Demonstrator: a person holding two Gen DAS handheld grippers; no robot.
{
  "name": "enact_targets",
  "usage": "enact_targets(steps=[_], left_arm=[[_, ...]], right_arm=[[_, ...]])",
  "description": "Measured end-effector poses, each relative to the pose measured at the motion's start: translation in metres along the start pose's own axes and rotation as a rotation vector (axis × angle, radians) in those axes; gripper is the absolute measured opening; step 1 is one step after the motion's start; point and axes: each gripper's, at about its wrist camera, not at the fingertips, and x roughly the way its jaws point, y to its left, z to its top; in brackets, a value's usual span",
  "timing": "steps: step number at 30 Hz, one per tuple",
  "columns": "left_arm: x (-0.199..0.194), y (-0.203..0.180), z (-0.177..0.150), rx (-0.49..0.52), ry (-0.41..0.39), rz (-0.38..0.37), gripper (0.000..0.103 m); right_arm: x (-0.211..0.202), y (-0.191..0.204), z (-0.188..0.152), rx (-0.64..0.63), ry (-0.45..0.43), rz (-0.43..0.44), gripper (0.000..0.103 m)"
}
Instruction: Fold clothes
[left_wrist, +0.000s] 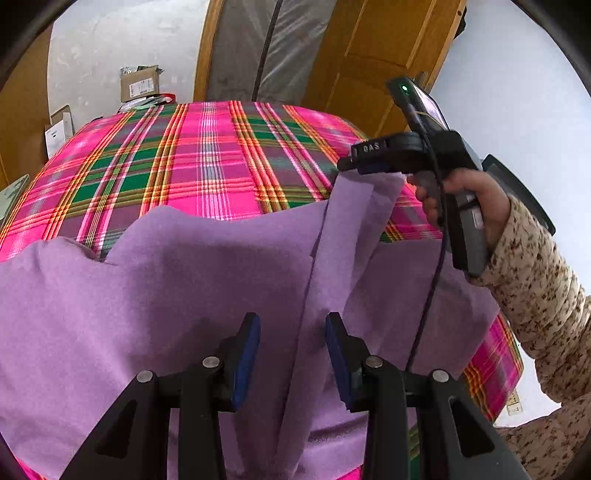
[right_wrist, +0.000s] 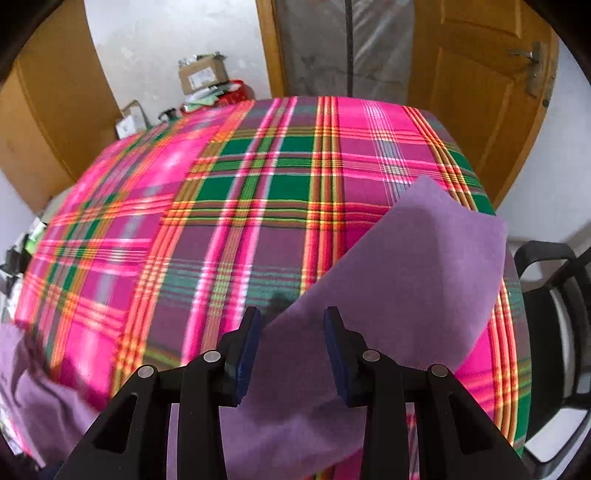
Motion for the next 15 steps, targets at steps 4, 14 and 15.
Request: enact_targets(steps=[4,14,15], left_arm=[[0.002,0.001,0.001,-0.01,0.004,-0.015,0.037],[0.007,0.011,0.002,-0.048,0.02,-0.036,0.037],[0.007,0.011,0.001,-0.047,0.019,-0.036,0.037]], right_arm=[[0.011,-0.005,0.009,0.035,0.017,-0.009,0.037],[0.012,-0.016,0.006,0.058,0.001,-0.011,0.011],[0.011,-0.018,0.005,0.061,-0.001,0.003,0.007]])
